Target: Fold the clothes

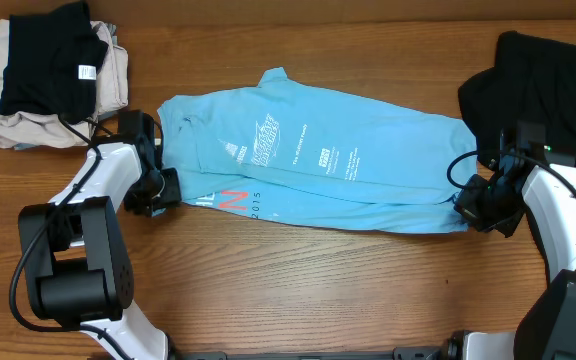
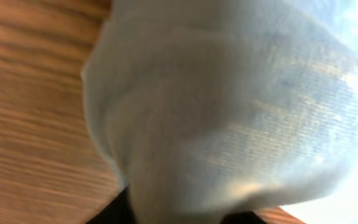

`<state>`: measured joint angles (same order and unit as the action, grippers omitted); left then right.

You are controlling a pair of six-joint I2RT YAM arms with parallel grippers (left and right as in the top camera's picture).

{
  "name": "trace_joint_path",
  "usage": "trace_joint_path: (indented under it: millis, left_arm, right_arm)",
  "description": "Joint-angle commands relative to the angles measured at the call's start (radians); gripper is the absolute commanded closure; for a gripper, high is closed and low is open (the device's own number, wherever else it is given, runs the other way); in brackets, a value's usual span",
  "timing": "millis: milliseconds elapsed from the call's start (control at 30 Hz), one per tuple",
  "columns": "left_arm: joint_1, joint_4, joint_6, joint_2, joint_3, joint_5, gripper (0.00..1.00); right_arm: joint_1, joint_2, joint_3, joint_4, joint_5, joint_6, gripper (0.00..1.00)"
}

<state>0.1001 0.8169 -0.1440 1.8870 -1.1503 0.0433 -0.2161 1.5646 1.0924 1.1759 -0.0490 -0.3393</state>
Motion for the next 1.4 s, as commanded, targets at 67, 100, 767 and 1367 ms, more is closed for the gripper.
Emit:
trace_joint_path:
  millis: [67, 100, 767, 1367]
  left_arm:
    - [0.023, -0.024, -0.013, 0.003, -0.001, 0.171, 0.96]
    - [0.034, 0.007, -0.024, 0.003, -0.025, 0.216, 0.96]
    - [0.114, 0.416, -0.034, 0.002, -0.575, 0.226, 0.96]
    - [0.109, 0.601, 0.018, 0.000, -1.353, 0.192, 0.96]
  right_arm:
    - [-0.004, -0.006, 0.024, -0.004, -0.004, 0.007, 0.96]
    - [-0.004, -0.006, 0.025, -0.002, -0.005, 0.007, 0.96]
    - [-0.004, -0.006, 0.089, 0.013, -0.023, 0.014, 0.96]
    - [-0.004, -0.007, 0.748, 0.224, -0.084, 0.113, 0.96]
